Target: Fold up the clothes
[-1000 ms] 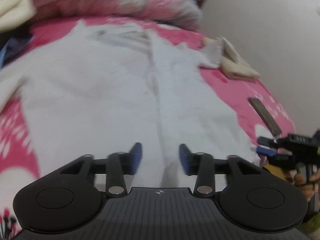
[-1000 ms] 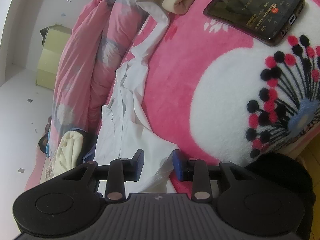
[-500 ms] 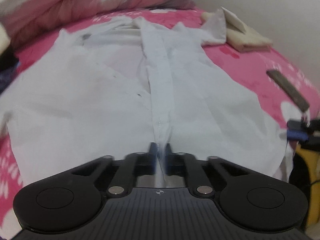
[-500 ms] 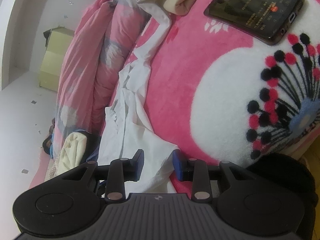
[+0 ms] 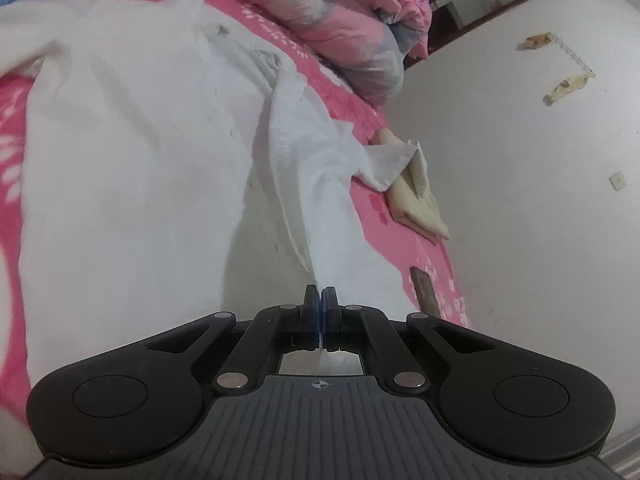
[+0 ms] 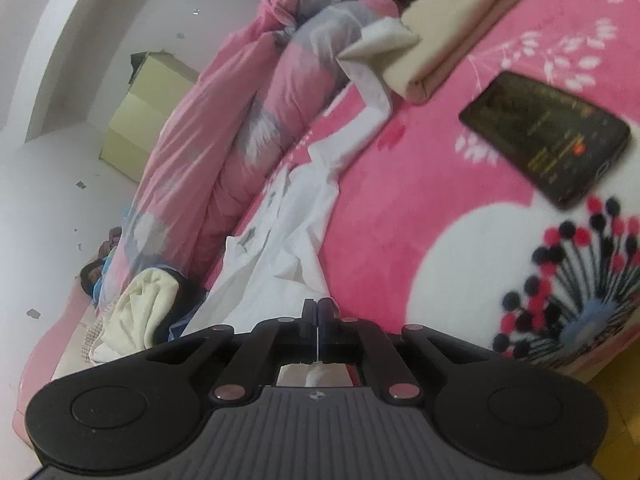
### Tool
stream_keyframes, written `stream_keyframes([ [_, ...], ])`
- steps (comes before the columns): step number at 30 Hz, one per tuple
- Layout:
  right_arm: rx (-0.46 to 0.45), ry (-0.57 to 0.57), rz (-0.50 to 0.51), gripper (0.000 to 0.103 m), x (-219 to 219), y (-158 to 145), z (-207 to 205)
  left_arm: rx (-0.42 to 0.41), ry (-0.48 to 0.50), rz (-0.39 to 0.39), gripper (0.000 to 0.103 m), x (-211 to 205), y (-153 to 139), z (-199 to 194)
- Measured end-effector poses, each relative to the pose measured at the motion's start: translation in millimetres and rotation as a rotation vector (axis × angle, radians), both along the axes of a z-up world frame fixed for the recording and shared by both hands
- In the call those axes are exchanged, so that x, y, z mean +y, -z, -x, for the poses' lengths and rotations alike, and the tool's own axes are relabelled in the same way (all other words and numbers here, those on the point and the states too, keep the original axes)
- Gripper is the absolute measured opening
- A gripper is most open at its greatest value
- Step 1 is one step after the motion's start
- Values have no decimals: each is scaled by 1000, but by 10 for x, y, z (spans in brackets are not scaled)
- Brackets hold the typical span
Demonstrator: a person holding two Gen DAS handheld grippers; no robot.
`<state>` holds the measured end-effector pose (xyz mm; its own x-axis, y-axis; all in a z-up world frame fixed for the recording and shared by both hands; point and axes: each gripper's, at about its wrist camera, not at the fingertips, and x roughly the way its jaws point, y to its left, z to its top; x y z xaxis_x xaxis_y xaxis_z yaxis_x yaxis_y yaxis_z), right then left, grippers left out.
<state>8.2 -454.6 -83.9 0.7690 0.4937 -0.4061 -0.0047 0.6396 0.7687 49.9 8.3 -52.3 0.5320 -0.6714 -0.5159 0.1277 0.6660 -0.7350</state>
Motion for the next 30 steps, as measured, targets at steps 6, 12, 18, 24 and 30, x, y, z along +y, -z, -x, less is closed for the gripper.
stream_keyframes([
  [6, -2, -14, 29, 0, 32, -110, 142, 37, 8, 54, 0, -21, 171, 114],
  [12, 16, 5, 3, 0, -41, -137, 261, 66, 17, 72, 0, -8, 310, 140],
  [18, 91, 10, 44, 0, -40, 20, 233, 72, 56, 29, 0, -58, 415, 186],
  [24, 153, 25, 114, 2, -118, 68, 243, 43, 110, -69, 0, -136, 479, 244],
  [30, 10, 9, 186, 27, -207, -406, 126, 0, 146, -102, 0, -134, 540, 253],
])
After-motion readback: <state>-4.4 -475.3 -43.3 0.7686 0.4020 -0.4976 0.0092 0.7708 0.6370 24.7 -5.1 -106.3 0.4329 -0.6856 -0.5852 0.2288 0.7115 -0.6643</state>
